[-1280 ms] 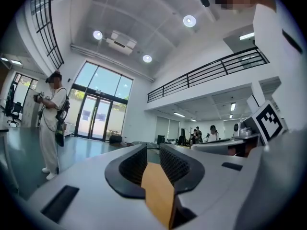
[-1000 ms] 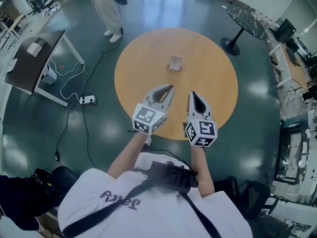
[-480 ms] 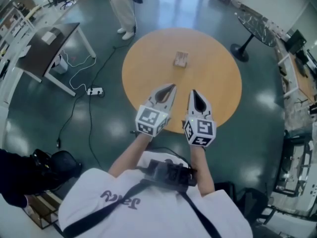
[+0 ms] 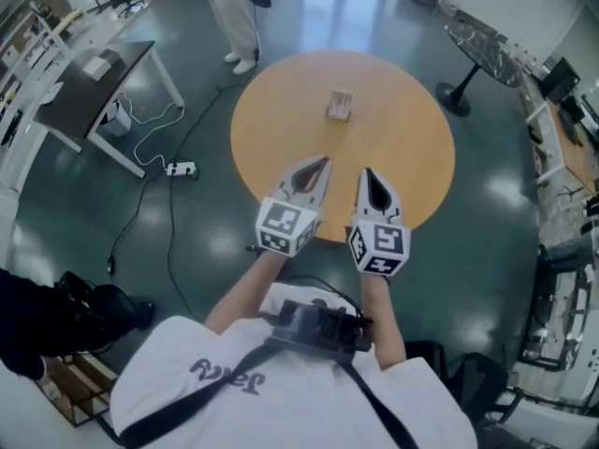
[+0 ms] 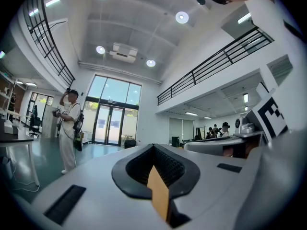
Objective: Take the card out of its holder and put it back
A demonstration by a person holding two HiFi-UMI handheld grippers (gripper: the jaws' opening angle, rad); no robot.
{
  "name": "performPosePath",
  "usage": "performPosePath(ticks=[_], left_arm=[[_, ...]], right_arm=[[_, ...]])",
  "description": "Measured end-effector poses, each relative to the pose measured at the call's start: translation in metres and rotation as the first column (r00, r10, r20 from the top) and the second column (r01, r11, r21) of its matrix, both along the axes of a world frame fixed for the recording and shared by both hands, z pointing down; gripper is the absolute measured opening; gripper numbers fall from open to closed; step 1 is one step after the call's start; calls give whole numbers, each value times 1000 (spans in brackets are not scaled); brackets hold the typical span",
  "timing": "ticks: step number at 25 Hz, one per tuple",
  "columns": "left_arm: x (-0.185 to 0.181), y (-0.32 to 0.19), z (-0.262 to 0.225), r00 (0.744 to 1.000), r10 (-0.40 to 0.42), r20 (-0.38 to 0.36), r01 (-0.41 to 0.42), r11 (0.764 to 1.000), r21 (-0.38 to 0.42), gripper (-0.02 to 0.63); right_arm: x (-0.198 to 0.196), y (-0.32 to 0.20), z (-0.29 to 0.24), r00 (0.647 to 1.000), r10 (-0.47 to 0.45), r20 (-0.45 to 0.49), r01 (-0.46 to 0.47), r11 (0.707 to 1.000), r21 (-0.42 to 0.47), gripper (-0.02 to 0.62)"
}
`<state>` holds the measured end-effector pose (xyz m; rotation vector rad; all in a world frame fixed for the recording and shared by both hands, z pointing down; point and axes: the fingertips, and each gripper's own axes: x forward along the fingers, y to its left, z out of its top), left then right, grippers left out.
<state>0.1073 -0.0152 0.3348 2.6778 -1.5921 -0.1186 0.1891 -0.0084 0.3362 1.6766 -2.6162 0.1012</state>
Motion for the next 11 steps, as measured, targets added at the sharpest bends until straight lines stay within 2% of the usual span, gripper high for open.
performPosePath(ticks=[11], left_arm=[[14,16,5,1000,3,-13,-3,1000,1,14]], right_arm=[[19,15,5,1000,18,3,-18,1000,-4,19]])
